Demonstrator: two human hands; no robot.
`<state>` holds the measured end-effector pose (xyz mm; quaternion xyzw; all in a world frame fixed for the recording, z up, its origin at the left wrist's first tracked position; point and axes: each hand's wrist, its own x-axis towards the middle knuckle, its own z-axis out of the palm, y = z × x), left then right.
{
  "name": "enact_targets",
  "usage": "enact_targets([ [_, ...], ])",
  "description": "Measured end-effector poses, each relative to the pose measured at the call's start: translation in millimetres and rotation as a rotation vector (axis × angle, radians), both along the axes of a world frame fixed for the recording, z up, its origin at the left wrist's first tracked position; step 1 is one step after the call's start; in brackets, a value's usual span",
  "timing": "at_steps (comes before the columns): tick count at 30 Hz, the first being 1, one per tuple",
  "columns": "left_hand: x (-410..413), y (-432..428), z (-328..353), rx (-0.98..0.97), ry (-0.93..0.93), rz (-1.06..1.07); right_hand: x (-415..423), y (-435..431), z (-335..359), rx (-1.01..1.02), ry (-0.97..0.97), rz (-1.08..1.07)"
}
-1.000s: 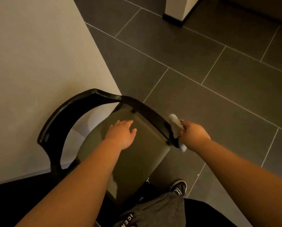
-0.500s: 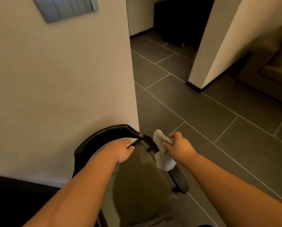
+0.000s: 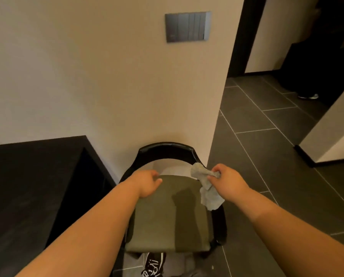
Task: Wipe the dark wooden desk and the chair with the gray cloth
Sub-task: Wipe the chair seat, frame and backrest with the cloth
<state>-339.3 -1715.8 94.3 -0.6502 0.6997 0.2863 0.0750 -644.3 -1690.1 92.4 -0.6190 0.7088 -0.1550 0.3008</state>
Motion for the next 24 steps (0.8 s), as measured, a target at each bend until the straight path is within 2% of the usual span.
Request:
enact_targets([
  [4, 17.3, 67.9, 20.7, -0.047, 0.008, 0.116, 23.9, 16.1, 7.2, -0.036, 0.012, 0.135],
  [14, 112.2, 218.9, 63.8, -0.079, -0.027, 0.477, 144.7, 73.9, 33.9, -0.113, 0.010, 0.486],
  [24, 164.5, 386.9, 72.2, -0.124, -0.037, 0.641, 240.4, 189.6, 56.9, -0.146, -0.016, 0.748],
])
